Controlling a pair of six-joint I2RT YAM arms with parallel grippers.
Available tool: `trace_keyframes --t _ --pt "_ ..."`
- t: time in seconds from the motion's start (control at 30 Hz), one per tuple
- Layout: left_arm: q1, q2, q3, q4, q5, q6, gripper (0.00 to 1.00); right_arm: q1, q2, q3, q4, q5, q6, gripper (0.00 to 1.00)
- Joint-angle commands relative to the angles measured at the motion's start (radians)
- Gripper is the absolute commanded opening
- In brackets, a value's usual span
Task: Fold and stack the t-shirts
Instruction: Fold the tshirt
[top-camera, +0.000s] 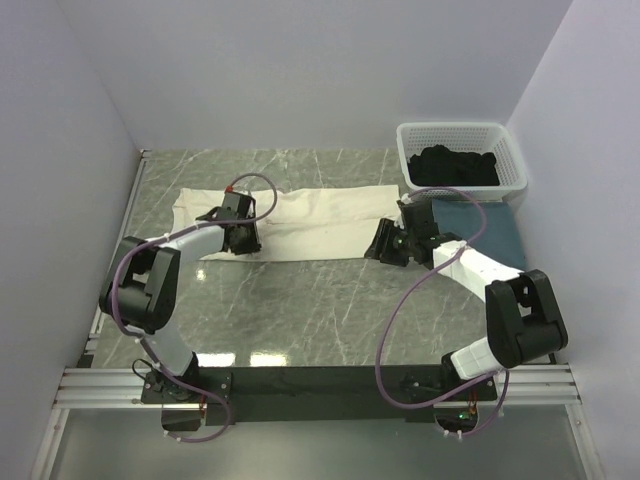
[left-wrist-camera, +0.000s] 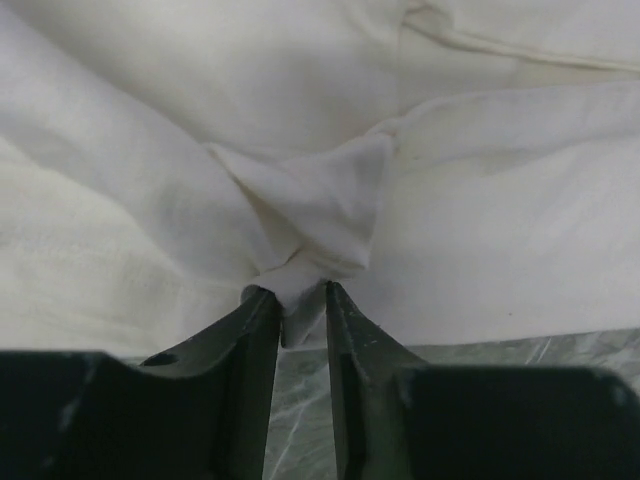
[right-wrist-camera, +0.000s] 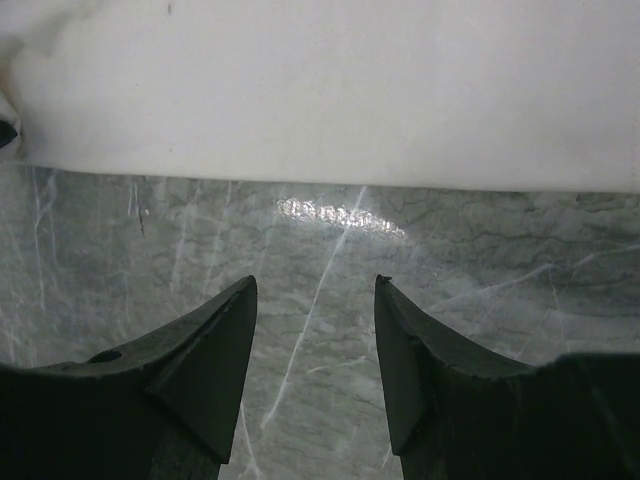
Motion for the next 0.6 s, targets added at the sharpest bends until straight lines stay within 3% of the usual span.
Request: trace_keyframes --t 0.0,0.2,0.4,0.57 --pt "-0.005 -0.06 -0.013 -0.015 -0.088 -0.046 0.34 -0.004 0.009 0.014 0.038 -0.023 0.004 0.57" --pt "0.036 -0.133 -0.015 -0.041 -0.194 -0.131 0.63 -0.005 0.011 0.012 0.036 -0.036 -0.002 0.56" --pt "0.139 -0.138 0.079 -0.04 -0.124 -0.176 0.64 -0.006 -0.003 0.002 0.061 -0.059 -0.008 0.55" --pt "0.173 -0.026 0.192 -0.055 -0.148 -0.158 0.61 0.011 0.041 0.048 0.145 -0.141 0.021 0.55"
